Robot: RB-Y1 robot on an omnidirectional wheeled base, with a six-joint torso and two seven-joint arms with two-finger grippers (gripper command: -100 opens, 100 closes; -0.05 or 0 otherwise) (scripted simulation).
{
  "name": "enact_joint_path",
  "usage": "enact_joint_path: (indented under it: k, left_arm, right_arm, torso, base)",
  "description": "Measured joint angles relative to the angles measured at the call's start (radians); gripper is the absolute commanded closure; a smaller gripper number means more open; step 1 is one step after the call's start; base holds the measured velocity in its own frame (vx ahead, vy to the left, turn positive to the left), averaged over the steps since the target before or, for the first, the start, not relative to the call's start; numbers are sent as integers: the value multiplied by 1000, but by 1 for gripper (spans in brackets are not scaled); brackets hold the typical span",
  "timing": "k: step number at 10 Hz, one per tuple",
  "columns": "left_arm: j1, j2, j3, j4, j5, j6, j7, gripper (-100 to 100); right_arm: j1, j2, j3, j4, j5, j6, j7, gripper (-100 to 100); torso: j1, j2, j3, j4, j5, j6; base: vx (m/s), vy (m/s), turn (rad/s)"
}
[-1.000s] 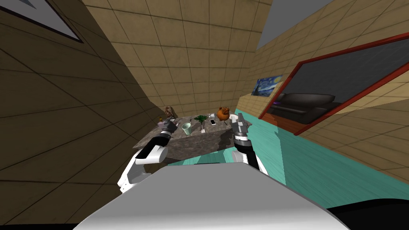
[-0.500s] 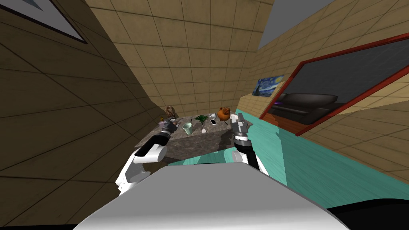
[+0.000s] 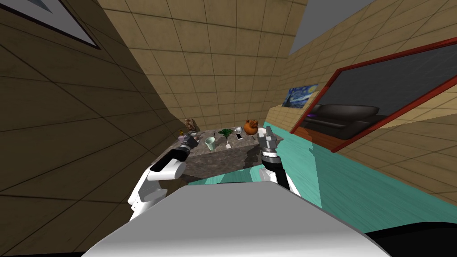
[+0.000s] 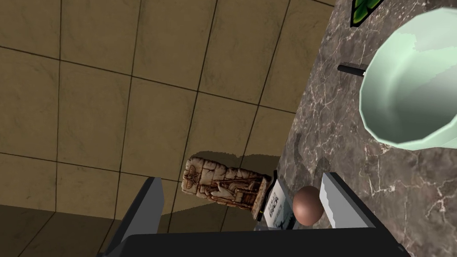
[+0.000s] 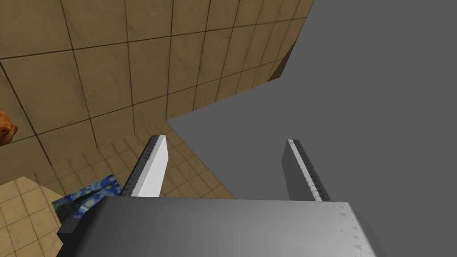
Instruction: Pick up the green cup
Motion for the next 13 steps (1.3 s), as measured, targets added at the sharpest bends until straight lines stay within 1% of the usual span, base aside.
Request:
enact_joint_path:
  k: [2, 4, 5, 8, 10, 13]
  left_arm:
    - [-10, 3, 2, -3, 4, 52, 11, -100]
    - [-23, 10, 8, -12, 16, 107, 29, -100]
    - [-24, 14, 11, -12, 21, 127, 32, -100]
    - [-55, 32, 23, -18, 50, 213, 60, -100]
    - [-62, 35, 25, -21, 57, 267, 70, -100]
    - [-89, 52, 35, -23, 91, 355, 93, -100]
  right_arm:
    - [0, 0, 0, 0, 0, 0, 0, 0]
    - [0, 0, 0, 0, 0, 0, 0, 0]
    - [0, 0, 0, 0, 0, 0, 0, 0]
    - [0, 0, 0, 0, 0, 0, 0, 0]
    - [0, 0, 0, 0, 0, 0, 0, 0]
    - [0, 0, 0, 0, 0, 0, 0, 0]
  torso:
    - [0, 0, 0, 0, 0, 0]
    - [0, 0, 0, 0, 0, 0]
    - [0, 0, 0, 0, 0, 0]
    - [-1, -1, -1, 0, 0, 0]
    - [-1, 0, 0, 0, 0, 0]
    - [-1, -1, -1, 0, 0, 0]
  base:
    - [4, 3, 4]
    - [9, 4, 1]
    - [13, 3, 3]
    - [17, -2, -2]
    - [13, -6, -4]
    - [22, -11, -7]
